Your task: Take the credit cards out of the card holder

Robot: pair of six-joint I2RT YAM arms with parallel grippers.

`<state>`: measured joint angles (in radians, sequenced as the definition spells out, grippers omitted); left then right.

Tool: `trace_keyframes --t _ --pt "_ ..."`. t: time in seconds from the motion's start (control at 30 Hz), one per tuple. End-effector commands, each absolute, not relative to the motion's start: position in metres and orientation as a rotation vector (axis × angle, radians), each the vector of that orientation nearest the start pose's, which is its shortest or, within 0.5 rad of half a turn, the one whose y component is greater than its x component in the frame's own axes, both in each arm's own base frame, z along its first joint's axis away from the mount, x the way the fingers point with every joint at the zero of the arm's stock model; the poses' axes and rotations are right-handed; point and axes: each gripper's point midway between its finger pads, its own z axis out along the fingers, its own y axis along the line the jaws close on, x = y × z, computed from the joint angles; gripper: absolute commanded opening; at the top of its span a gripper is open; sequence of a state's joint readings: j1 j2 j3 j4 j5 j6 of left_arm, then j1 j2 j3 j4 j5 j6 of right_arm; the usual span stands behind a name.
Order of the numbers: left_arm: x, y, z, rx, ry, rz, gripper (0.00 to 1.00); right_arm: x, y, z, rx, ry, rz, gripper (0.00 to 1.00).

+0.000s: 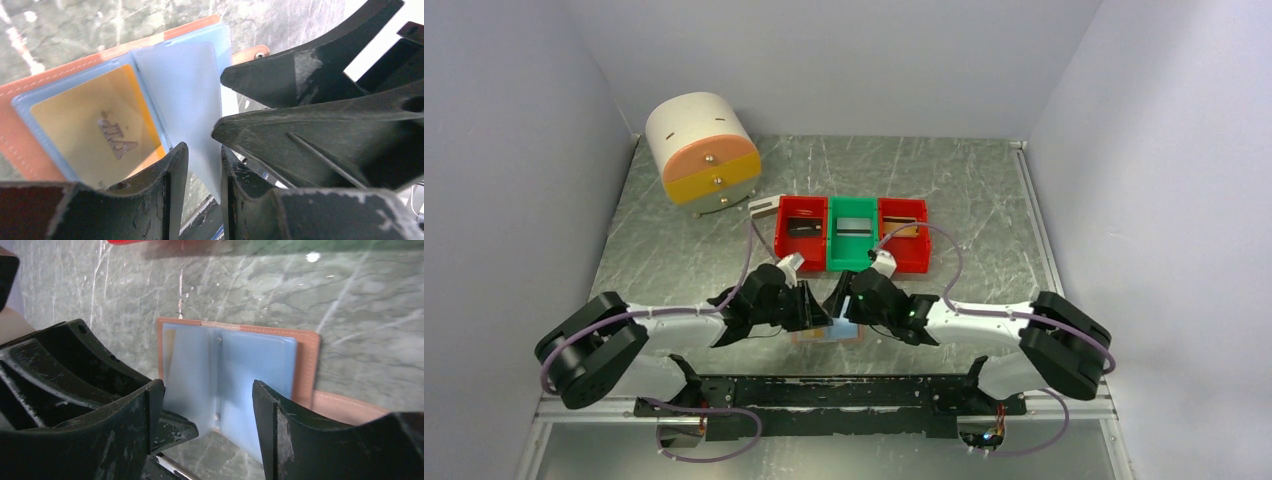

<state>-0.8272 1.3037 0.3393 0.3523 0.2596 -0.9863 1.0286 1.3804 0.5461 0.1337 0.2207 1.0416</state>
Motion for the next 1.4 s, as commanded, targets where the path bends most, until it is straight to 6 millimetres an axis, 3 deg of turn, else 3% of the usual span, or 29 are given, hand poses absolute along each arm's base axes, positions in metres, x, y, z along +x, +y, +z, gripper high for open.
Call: trace_keyframes --t 0.0,0.2,0.43,0.6,0.83,1.03,1.2,1.37 --pt "0.162 -0.312 0.069 0.108 2.4 -1.341 0.36 0.198 0.274 0.062 0.208 2.345 0.671 0.69" --pt "0.155 -0.336 0.068 0.218 2.418 -1.405 0.44 0.198 0.247 0.076 0.276 2.281 0.631 0.7" --pt "0.147 -0.344 0.043 0.22 2.524 -1.372 0.58 0.195 0.241 0.08 0.29 2.264 0.656 0.7" --pt "0.148 -0.341 0.062 0.202 2.449 -1.385 0.6 0.195 0.242 0.078 0.303 2.27 0.657 0.68" --pt "0.172 -0.3 0.087 0.098 2.39 -1.075 0.62 0.196 0.252 0.085 0.27 2.257 0.706 0.67" --pt "0.184 -0.239 0.074 -0.14 2.437 -0.711 0.66 0.193 0.273 0.091 0.169 2.255 0.802 0.62" --pt "0.177 -0.216 0.062 -0.254 2.471 -0.615 0.64 0.185 0.301 0.099 0.051 2.257 0.919 0.55" --pt "0.175 -0.206 0.062 -0.321 2.454 -0.604 0.63 0.176 0.329 0.094 -0.061 2.297 0.98 0.5"
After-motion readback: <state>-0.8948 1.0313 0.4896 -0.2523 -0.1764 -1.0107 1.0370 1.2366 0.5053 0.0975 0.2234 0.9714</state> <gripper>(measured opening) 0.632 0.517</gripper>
